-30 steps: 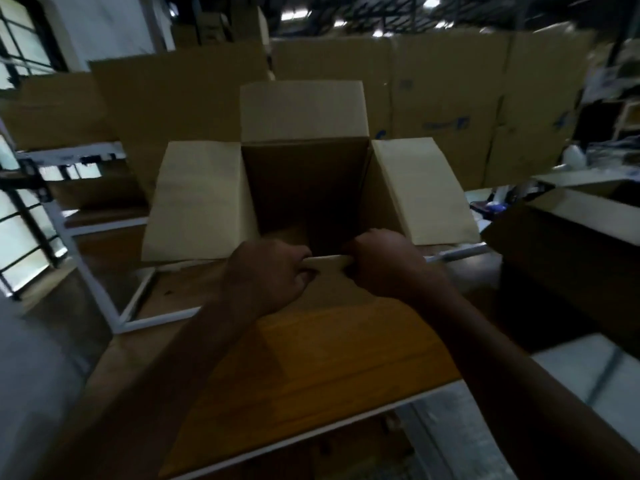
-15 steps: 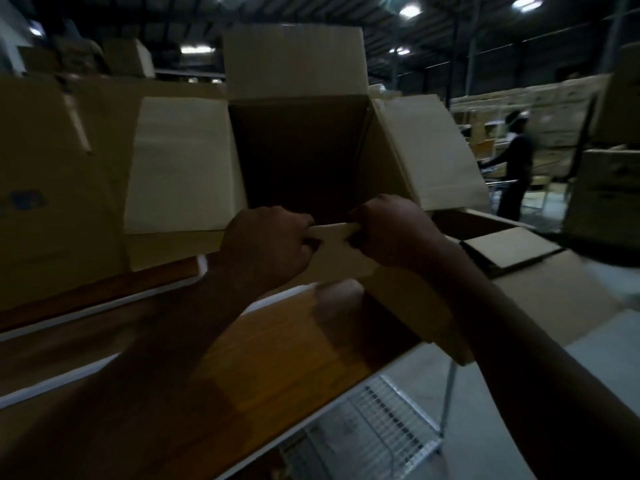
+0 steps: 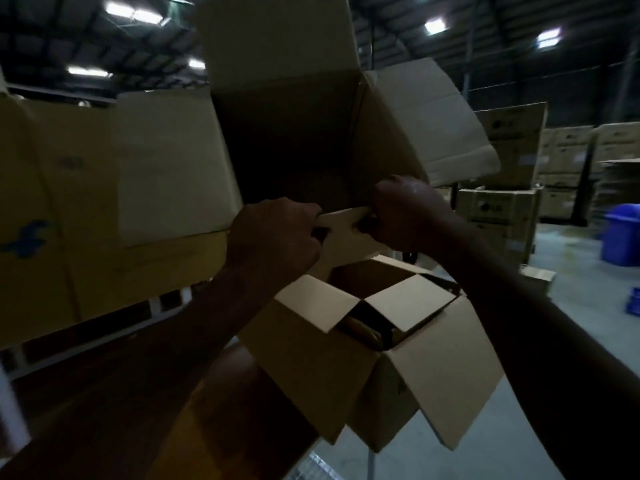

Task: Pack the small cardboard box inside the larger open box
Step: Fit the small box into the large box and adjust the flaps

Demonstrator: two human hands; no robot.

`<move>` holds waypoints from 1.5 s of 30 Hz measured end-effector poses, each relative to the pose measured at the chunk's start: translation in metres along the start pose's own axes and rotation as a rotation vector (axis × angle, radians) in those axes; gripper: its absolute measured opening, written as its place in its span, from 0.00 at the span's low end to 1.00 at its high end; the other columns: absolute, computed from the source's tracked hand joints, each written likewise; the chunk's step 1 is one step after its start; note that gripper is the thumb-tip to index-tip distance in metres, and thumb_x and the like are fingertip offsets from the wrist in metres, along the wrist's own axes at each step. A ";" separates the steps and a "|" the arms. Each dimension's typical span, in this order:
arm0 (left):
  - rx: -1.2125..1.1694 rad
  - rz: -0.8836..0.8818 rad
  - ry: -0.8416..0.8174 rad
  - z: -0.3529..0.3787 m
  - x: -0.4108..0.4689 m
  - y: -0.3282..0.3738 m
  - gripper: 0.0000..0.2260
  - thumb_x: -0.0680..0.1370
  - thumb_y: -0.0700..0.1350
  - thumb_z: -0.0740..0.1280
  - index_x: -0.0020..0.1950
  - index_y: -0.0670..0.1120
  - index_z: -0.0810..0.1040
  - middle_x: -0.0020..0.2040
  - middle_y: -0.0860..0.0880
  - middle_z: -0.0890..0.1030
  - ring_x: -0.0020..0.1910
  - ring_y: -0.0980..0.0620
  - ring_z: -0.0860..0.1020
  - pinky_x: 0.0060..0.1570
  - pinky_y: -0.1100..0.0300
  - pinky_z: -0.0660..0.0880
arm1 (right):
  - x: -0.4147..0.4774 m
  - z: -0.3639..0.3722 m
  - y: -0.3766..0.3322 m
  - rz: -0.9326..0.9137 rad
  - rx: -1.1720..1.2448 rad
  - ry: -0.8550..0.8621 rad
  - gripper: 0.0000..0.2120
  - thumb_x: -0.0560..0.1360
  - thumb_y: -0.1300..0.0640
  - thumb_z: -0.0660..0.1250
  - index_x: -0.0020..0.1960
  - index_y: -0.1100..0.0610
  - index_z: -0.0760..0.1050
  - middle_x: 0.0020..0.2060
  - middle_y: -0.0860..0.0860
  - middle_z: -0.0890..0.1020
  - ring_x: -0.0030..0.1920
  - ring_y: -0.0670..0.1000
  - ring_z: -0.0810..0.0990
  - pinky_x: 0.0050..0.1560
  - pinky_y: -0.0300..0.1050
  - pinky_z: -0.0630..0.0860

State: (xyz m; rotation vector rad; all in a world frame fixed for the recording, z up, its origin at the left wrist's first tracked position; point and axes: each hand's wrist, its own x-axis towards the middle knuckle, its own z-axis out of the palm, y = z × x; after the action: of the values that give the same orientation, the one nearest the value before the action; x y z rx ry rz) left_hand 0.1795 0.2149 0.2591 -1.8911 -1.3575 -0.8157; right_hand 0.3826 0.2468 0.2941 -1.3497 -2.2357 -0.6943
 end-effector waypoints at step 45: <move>-0.043 -0.416 -0.535 0.271 0.179 0.096 0.09 0.72 0.60 0.73 0.43 0.56 0.84 0.38 0.57 0.82 0.39 0.56 0.80 0.39 0.56 0.77 | 0.155 0.252 0.275 -0.414 0.364 -0.240 0.20 0.71 0.50 0.76 0.62 0.50 0.78 0.50 0.50 0.81 0.46 0.49 0.80 0.47 0.49 0.80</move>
State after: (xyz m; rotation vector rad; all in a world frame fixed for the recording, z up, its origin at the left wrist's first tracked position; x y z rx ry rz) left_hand 0.3478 0.5070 0.2279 -1.9694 -2.1250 -0.5411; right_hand 0.5352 0.6171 0.2435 -0.8376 -2.7061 -0.2354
